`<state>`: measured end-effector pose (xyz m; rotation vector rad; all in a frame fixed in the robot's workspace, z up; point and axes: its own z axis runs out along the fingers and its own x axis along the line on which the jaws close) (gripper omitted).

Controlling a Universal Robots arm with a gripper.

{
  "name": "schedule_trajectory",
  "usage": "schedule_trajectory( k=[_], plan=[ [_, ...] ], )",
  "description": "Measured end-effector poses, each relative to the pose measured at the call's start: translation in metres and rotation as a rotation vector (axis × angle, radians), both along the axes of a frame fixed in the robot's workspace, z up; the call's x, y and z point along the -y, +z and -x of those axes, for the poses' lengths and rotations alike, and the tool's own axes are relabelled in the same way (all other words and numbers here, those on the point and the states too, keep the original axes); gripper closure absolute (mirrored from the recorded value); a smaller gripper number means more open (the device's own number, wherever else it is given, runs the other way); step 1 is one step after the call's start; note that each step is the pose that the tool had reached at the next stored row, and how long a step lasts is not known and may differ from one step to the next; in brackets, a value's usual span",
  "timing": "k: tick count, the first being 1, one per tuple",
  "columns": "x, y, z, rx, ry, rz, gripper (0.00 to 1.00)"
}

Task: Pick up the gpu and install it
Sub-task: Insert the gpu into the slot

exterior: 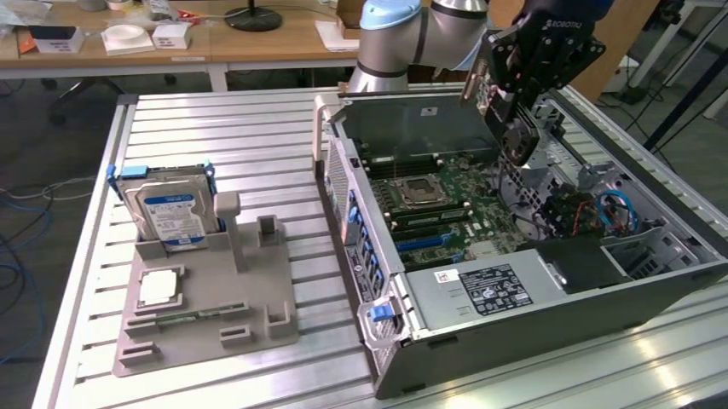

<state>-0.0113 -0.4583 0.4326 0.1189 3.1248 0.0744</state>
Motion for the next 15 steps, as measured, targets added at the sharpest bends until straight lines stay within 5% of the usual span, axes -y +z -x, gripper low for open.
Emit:
schedule_trajectory(
  k=[7,15],
  plan=[
    [0.0000,0.0000,0.0000,0.0001,0.001,0.0001,0.74],
    [0.0003,0.0000,0.0002,0.0001,0.077,0.0001,0.74]
  ],
)
